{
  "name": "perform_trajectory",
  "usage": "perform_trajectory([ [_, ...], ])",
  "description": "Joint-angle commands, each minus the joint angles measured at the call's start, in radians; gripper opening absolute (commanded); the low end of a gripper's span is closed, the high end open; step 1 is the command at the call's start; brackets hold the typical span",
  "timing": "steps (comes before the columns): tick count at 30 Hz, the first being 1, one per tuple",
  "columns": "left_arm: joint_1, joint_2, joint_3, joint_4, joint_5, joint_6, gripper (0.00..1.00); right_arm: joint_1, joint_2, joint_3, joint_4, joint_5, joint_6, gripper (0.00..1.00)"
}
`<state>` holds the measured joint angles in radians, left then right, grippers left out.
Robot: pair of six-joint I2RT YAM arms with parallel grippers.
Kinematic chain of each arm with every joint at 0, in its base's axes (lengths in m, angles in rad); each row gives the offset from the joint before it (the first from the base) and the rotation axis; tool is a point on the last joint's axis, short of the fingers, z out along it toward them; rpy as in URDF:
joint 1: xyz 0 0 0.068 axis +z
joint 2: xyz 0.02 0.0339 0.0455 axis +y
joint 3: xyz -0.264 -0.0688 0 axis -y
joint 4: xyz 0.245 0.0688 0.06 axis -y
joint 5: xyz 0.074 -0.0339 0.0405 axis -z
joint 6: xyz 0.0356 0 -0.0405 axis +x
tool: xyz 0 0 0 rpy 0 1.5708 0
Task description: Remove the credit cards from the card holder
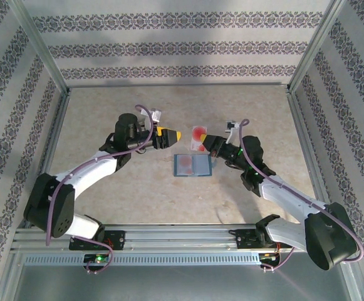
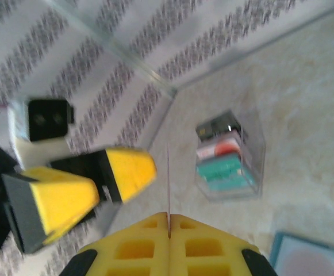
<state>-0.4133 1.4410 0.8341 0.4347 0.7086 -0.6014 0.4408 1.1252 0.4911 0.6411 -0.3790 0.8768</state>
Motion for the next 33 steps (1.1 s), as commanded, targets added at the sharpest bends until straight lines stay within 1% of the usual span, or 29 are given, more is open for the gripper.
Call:
perform_trajectory([
  [1,-0.017,0.025,-0.040,0.342,-0.043,-0.272,0.69,0.010,-0.005,-0.029,0.241,0.134,0.116,0.00],
  [4,-0.050,0.055,-0.016,0.338,-0.051,-0.291,0.59,0.036,-0.007,-0.050,0.282,0.207,0.119,0.00],
  [8,-0.097,0.089,0.001,0.357,-0.081,-0.294,0.57,0.055,-0.010,-0.067,0.323,0.257,0.123,0.00],
  [13,-0.112,0.147,0.027,0.457,-0.029,-0.346,0.56,0.067,0.000,-0.053,0.325,0.249,0.118,0.00],
  [17,-0.120,0.168,0.047,0.470,-0.011,-0.350,0.56,0.073,0.023,-0.040,0.338,0.230,0.120,0.00],
  [21,-0.127,0.177,0.070,0.475,0.012,-0.345,0.52,0.078,0.051,-0.025,0.350,0.212,0.123,0.00],
  [23,-0.131,0.184,0.083,0.475,0.025,-0.344,0.47,0.081,0.067,-0.019,0.365,0.203,0.128,0.00],
  [25,-0.133,0.190,0.091,0.477,0.037,-0.346,0.37,0.081,0.080,-0.017,0.379,0.199,0.131,0.00],
  [26,-0.133,0.192,0.091,0.480,0.037,-0.348,0.31,0.081,0.083,-0.016,0.383,0.197,0.134,0.00],
  [28,-0.133,0.195,0.091,0.483,0.041,-0.352,0.22,0.081,0.086,-0.018,0.390,0.197,0.136,0.00],
  [30,-0.133,0.197,0.091,0.491,0.044,-0.356,0.17,0.081,0.086,-0.019,0.391,0.195,0.135,0.00],
  [33,-0.133,0.202,0.100,0.502,0.060,-0.359,0.16,0.082,0.085,-0.021,0.391,0.191,0.136,0.00],
])
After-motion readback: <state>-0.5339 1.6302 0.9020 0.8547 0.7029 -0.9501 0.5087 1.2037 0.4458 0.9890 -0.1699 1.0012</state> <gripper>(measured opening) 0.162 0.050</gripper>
